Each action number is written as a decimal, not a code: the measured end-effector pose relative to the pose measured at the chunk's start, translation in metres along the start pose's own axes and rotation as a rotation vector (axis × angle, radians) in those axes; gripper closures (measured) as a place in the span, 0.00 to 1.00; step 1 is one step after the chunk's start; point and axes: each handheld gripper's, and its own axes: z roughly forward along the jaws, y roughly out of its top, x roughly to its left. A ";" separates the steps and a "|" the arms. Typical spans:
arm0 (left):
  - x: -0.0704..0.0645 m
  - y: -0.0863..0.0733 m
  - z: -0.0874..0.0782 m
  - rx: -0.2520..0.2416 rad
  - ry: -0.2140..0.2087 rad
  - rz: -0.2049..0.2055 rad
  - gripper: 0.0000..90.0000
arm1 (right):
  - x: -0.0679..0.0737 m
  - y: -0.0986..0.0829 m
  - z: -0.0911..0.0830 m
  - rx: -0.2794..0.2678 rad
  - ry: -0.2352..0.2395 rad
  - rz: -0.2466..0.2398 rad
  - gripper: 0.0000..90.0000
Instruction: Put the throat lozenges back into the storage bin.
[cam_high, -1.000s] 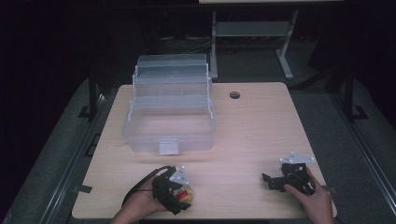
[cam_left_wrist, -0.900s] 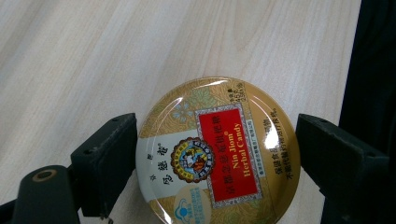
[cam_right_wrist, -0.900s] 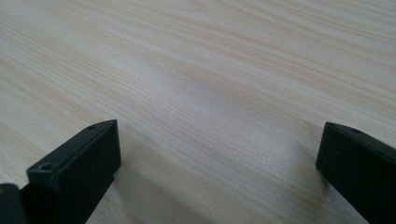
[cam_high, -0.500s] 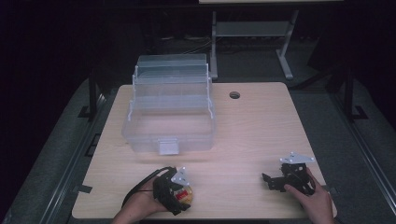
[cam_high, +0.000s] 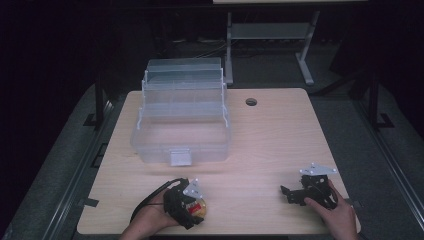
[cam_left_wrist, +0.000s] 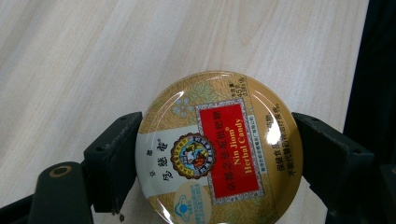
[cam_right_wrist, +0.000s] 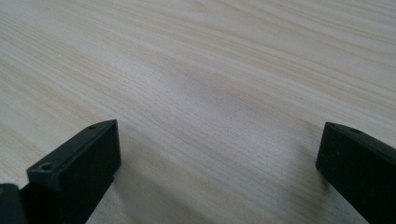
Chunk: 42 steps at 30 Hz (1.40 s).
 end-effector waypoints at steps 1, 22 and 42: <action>0.000 0.000 0.000 -0.004 0.006 -0.005 0.22 | 0.000 0.000 0.000 0.000 0.000 0.000 0.00; 0.006 0.002 -0.013 -0.023 -0.002 -0.040 0.22 | 0.000 0.000 0.000 0.000 0.000 0.000 0.00; 0.017 0.006 -0.026 -0.063 0.016 -0.078 0.22 | 0.000 0.000 0.000 0.000 0.000 0.000 0.00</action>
